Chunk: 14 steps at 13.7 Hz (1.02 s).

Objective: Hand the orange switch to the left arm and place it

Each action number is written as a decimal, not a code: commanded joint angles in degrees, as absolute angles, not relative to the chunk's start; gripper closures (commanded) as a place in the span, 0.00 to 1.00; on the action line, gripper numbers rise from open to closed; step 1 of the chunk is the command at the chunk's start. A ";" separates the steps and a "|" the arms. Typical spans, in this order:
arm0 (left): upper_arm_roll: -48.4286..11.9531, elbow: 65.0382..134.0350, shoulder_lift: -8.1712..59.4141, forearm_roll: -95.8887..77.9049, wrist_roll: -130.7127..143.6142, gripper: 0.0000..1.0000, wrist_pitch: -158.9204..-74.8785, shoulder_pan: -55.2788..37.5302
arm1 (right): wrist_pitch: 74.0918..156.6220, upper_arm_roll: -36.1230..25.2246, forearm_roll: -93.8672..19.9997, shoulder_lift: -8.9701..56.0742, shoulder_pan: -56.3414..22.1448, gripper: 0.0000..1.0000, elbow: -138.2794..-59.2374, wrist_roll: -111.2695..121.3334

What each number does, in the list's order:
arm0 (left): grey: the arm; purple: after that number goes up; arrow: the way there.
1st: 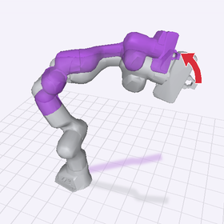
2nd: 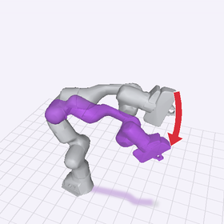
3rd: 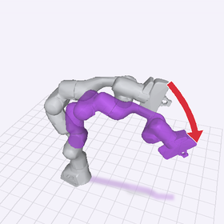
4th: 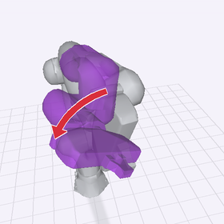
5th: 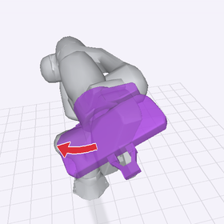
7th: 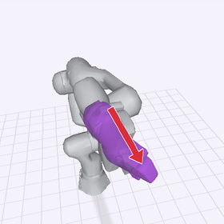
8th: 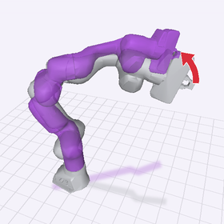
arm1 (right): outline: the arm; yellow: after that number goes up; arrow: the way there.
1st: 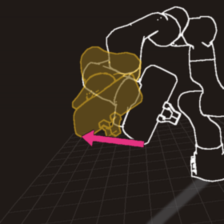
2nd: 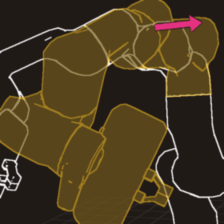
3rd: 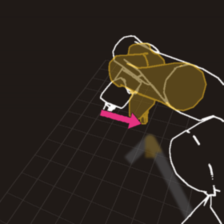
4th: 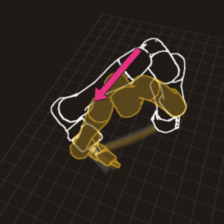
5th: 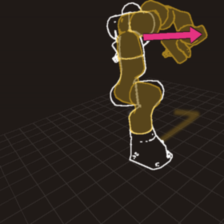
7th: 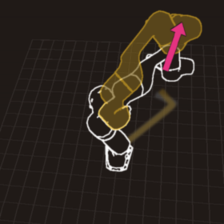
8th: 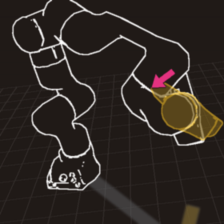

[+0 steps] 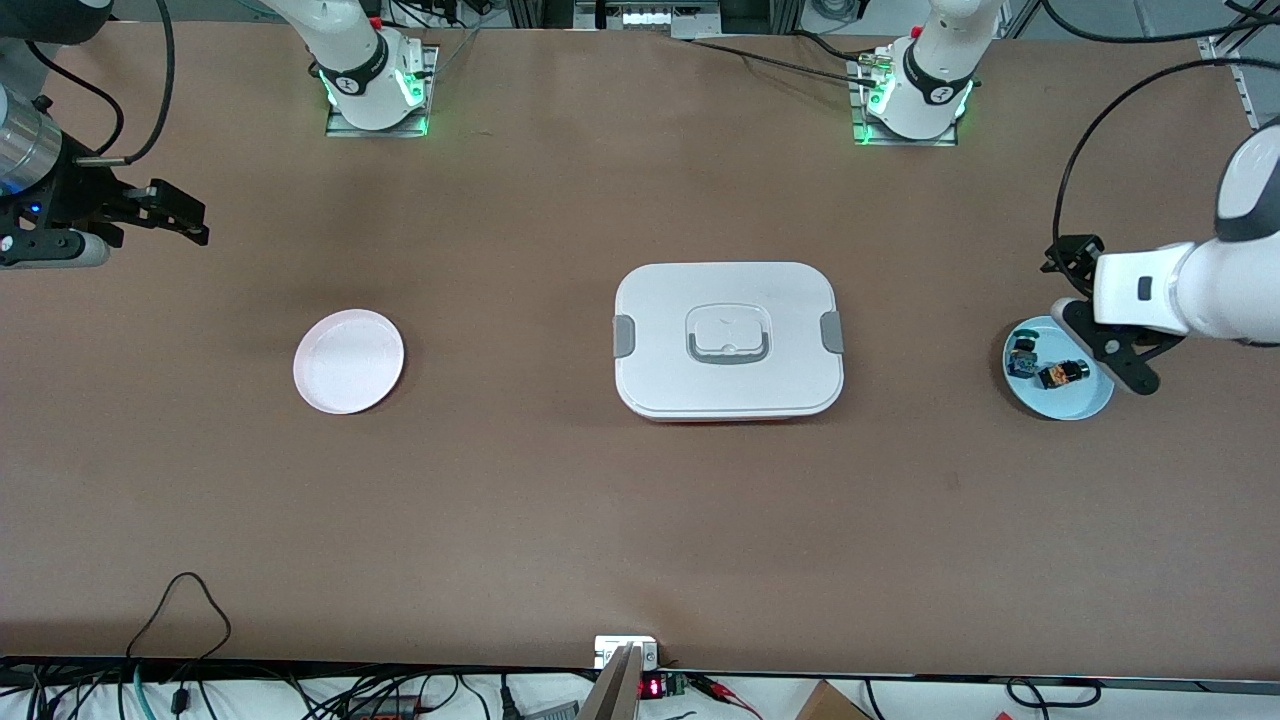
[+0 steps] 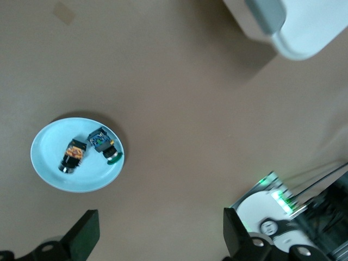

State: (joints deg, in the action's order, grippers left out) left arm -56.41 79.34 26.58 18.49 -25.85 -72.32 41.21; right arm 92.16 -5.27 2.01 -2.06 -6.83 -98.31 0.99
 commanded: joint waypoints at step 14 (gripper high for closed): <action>2.81 91.62 2.58 3.52 6.15 0.00 -87.60 -8.00 | 92.64 -5.18 1.67 -3.25 -6.59 0.00 -99.32 0.44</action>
